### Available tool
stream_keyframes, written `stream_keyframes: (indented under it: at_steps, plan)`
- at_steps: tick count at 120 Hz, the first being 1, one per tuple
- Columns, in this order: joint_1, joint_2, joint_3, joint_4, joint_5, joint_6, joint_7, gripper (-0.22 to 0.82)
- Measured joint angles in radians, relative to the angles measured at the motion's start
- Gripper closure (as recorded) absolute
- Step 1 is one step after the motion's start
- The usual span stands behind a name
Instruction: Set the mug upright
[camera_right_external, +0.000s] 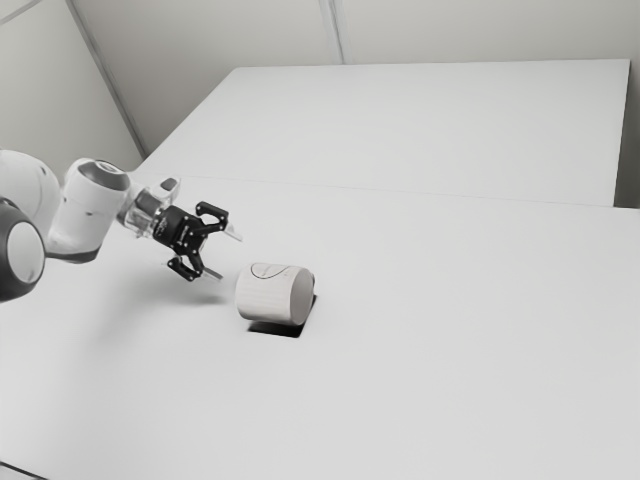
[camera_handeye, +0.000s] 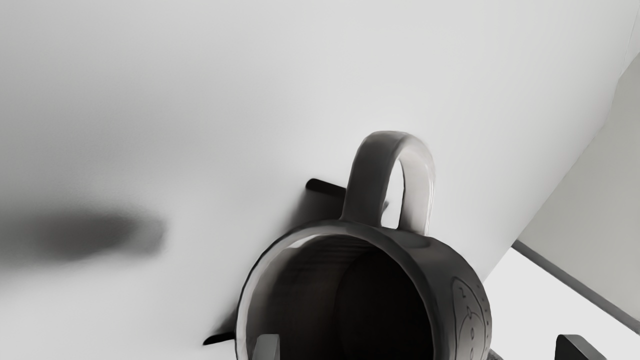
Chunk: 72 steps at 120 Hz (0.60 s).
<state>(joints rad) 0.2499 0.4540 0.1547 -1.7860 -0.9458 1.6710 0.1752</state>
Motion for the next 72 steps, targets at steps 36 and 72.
stream_keyframes:
  at_steps: [36,72]
  plan:
    - [-0.042,0.016,-0.044,-0.024,-0.096,0.033,-0.012,0.00]
    - [-0.055,0.016,-0.069,-0.043,-0.162,0.074,-0.032,0.46]
